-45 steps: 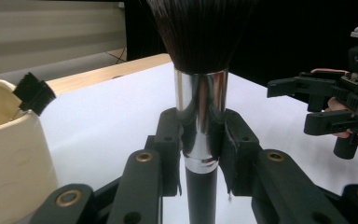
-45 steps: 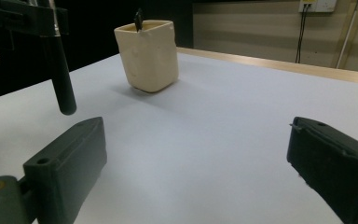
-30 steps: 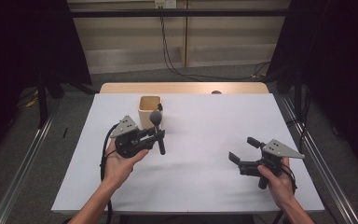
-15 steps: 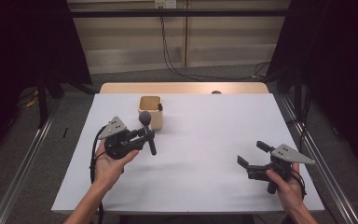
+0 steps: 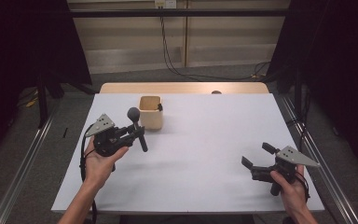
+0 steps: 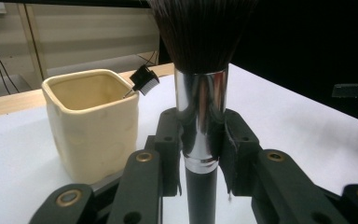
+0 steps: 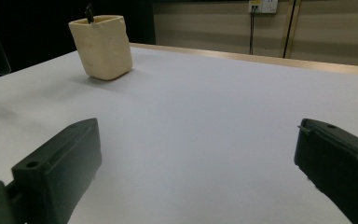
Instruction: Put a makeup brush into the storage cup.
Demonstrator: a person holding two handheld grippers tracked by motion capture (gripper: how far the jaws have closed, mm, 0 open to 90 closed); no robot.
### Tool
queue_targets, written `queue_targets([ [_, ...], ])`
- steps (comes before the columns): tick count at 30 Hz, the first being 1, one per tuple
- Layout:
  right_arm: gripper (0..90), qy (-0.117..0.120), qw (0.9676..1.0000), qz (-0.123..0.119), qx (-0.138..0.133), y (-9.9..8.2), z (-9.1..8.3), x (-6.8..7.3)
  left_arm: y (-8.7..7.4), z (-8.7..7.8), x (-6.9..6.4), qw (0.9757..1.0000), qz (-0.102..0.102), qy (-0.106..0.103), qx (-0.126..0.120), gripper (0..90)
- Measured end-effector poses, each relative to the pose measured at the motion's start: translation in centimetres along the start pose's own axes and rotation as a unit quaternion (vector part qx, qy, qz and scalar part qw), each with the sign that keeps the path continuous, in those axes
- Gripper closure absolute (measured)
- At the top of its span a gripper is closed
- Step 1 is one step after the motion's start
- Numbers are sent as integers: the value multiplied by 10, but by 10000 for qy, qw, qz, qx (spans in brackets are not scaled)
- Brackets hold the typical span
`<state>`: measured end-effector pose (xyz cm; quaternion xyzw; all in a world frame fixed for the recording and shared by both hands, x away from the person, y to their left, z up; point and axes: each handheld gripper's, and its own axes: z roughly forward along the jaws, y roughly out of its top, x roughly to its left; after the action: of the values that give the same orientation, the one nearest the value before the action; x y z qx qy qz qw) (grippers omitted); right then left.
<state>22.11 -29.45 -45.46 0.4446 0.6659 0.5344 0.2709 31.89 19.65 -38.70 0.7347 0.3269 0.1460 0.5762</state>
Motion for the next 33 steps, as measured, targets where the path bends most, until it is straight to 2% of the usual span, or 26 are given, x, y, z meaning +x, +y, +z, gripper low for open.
queue_targets([
  [10,5,-76,10000,42,-6,-1,-2,-5,21,-8,20,9996,-40,235,-144,712],
  [16,5,-73,10000,53,16,-2,-2,-5,34,-8,25,9993,5,336,-172,712],
  [18,5,-54,10000,72,11,-3,-2,-5,38,-6,27,9992,3,345,-211,712],
  [20,5,-64,10000,18,38,-3,-1,-4,43,-4,28,9989,117,417,-167,712],
  [30,5,-52,10000,-11,56,-4,-1,-5,57,9,35,9981,102,555,-233,711],
  [33,5,-35,10000,-24,54,-4,-1,-5,62,13,36,9980,169,582,-198,711],
])
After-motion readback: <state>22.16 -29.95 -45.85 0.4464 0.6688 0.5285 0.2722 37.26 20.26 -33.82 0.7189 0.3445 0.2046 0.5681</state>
